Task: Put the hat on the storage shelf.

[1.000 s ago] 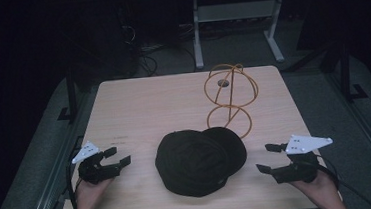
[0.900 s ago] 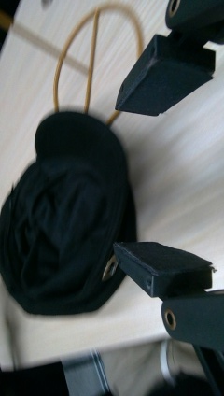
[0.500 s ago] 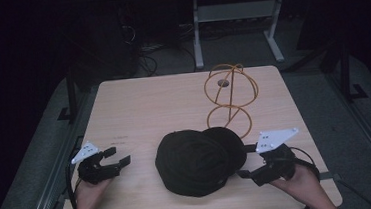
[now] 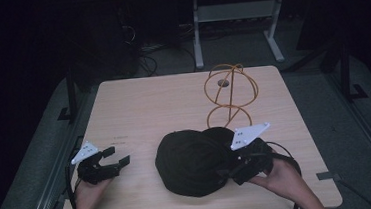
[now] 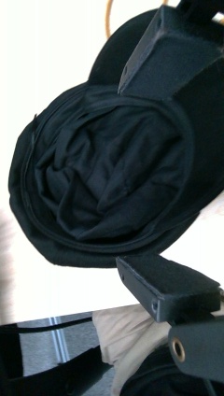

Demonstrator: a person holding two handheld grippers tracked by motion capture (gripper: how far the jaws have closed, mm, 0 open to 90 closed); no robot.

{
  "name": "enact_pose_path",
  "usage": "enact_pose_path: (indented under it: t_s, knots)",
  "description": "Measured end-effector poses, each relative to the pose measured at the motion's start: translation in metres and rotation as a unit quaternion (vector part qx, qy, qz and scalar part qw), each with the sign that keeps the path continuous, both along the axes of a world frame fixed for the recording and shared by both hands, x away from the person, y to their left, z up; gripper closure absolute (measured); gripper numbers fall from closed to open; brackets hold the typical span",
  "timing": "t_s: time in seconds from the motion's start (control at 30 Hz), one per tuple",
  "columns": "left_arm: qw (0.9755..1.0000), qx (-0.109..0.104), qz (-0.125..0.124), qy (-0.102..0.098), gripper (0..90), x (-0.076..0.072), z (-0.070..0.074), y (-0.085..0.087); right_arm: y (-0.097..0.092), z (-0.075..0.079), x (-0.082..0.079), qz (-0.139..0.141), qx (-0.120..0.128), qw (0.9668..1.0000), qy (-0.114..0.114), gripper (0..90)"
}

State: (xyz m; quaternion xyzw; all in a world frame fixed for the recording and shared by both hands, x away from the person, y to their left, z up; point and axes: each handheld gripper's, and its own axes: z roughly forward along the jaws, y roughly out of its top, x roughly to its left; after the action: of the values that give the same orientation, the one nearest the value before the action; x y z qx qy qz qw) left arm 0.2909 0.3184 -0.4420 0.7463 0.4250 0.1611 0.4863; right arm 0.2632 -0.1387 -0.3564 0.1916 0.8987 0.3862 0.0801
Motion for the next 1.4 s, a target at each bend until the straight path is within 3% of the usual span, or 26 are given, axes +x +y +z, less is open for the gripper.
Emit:
enact_pose_path:
  t_s: [0.17, 0.33, 0.43, 0.6, 1.07, 1.4]
  knots:
    - [1.0, 0.003, 0.0, -0.004, 21.0, 0.0, 0.001, 0.001, 0.018, -0.001, 0.001, 0.033, -0.008, 0.9994, -0.004, 21.3]
    - [1.0, 0.003, 0.0, -0.004, 20.5, 0.001, 0.001, 0.002, 0.041, -0.007, 0.004, 0.048, -0.018, 0.9986, 0.011, 27.2]
    - [1.0, 0.005, -0.002, -0.006, 20.5, 0.001, 0.001, 0.002, 0.049, -0.01, 0.003, 0.055, -0.026, 0.9981, 0.008, 29.8]
    - [1.0, 0.005, -0.002, -0.005, 20.5, 0.001, 0.0, 0.002, 0.064, -0.016, 0.002, 0.072, -0.032, 0.9967, 0.02, 40.5]
    - [1.0, 0.003, -0.002, -0.002, 20.5, 0.002, 0.0, 0.002, 0.092, -0.031, 0.002, 0.094, -0.06, 0.9925, 0.049, 56.9]
    - [1.0, 0.004, -0.005, -0.001, 20.5, 0.002, -0.001, 0.001, 0.114, -0.046, 0.006, 0.101, -0.101, 0.9879, 0.061, 66.1]
